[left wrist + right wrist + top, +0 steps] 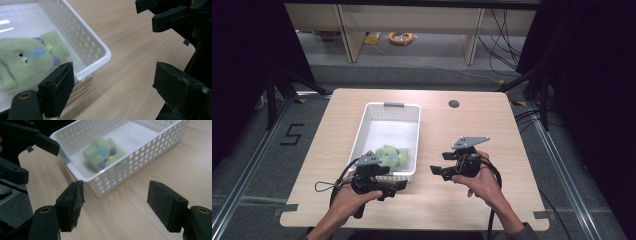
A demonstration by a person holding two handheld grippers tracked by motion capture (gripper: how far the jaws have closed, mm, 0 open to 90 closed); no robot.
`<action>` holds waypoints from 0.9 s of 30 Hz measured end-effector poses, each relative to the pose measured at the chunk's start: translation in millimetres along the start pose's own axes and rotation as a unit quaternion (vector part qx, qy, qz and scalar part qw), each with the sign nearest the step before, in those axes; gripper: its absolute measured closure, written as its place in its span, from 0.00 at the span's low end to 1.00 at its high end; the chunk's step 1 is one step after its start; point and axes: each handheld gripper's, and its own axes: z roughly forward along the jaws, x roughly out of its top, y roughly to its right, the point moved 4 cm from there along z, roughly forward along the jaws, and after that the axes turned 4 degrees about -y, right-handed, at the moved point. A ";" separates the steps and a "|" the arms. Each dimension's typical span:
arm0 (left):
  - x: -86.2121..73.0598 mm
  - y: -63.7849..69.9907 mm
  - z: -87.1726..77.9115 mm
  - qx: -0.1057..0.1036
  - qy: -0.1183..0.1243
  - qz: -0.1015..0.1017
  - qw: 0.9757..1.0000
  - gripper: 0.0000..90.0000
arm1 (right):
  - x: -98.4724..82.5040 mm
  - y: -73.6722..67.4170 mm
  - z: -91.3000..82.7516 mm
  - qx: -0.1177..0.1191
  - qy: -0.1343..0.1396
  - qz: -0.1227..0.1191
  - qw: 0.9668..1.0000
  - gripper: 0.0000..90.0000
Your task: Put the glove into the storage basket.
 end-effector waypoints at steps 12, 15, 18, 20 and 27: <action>-14.5 3.9 3.1 -0.003 -0.006 0.010 1.000 0.18 | -20.7 1.3 -8.6 0.007 0.020 0.012 1.000 0.31; -19.7 7.0 4.2 -0.006 -0.008 0.012 1.000 0.18 | -26.0 0.8 -10.9 0.003 0.021 0.013 1.000 0.31; -23.4 10.2 5.2 -0.006 -0.010 0.014 1.000 0.18 | -31.1 -1.5 -12.1 0.006 0.020 0.015 1.000 0.29; -25.0 11.7 6.4 -0.013 -0.011 0.016 1.000 0.18 | -32.6 0.7 -10.7 0.019 0.026 -0.006 0.999 0.28; -31.0 15.0 8.9 -0.004 -0.011 0.028 1.000 0.18 | -42.2 -5.4 -12.2 0.016 0.020 0.006 1.000 0.26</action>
